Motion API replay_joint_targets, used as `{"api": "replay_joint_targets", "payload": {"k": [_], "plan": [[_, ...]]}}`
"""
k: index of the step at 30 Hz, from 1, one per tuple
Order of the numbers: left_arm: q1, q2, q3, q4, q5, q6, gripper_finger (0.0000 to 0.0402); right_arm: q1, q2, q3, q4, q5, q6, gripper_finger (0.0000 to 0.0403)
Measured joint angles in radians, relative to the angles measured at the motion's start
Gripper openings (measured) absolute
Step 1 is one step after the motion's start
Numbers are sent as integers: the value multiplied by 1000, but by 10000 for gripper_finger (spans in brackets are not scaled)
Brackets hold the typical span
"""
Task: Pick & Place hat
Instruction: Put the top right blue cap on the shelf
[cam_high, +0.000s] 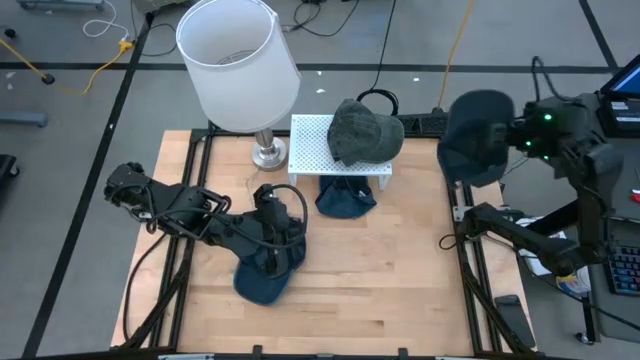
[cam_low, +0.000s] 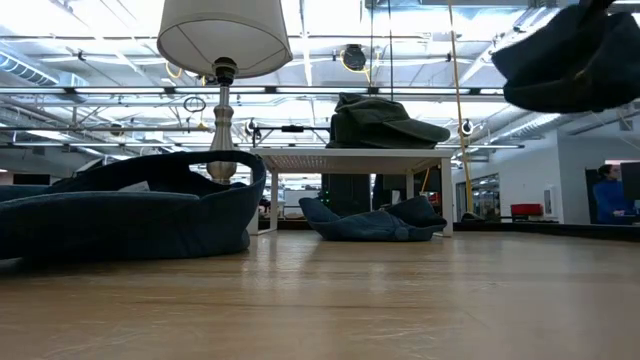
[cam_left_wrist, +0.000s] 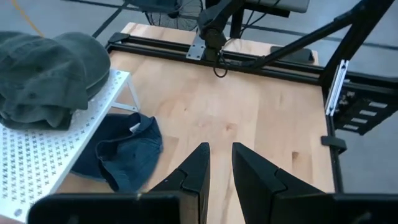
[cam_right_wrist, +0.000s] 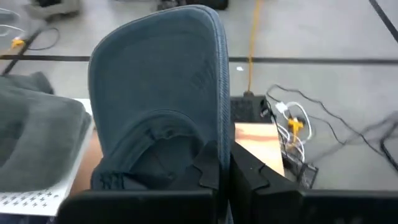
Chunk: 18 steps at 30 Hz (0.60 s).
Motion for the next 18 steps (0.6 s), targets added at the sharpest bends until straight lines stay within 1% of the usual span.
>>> {"api": "replay_joint_targets", "payload": {"k": [9, 18], "plan": [[-21, 0, 0, 62, 2, -21, 72, 0, -25, 101, 78, -257, -53, 1], [-47, 0, 0, 147, 2, -13, 72, -1, -44, 149, 185, -440, -46, 1]]}}
